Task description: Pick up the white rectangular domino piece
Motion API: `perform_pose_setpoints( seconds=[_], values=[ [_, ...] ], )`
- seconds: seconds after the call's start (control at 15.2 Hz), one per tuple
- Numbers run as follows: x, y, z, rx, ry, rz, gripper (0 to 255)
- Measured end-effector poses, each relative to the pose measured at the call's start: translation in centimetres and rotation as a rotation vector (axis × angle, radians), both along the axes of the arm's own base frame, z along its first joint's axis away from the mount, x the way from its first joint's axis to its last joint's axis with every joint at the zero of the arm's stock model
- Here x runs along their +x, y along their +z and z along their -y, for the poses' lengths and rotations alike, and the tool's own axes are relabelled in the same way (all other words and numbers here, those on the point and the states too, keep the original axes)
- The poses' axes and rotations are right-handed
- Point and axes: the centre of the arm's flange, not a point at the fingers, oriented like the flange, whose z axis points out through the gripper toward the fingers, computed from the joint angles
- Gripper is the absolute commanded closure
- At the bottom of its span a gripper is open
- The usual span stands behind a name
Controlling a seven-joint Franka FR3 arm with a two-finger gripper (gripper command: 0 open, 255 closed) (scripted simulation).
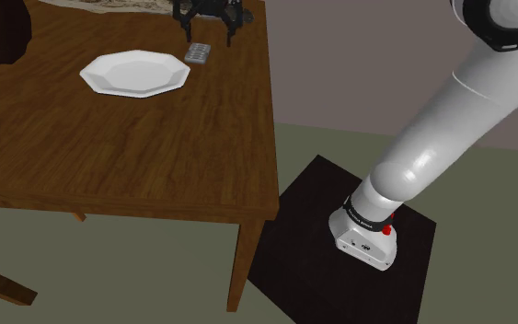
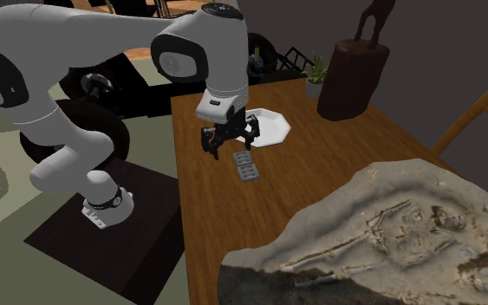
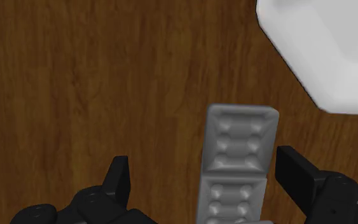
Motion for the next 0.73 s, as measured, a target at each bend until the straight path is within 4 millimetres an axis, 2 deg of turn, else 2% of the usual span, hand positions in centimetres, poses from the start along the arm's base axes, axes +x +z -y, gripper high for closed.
perform_pose_setpoints(
  seconds=[0.07, 0.2, 0.66, 0.73],
  values=[
    [1.7, 0.2, -0.4, -0.001, -0.035, -0.007, 0],
    [3.5, 0.1, -0.3, -0.003, -0.089, -0.016, 0],
    [4.3, -3.1, -0.3, -0.003, -0.108, -0.019, 0],
    [4.2, -3.4, -0.3, -0.003, -0.108, -0.019, 255]
  ],
)
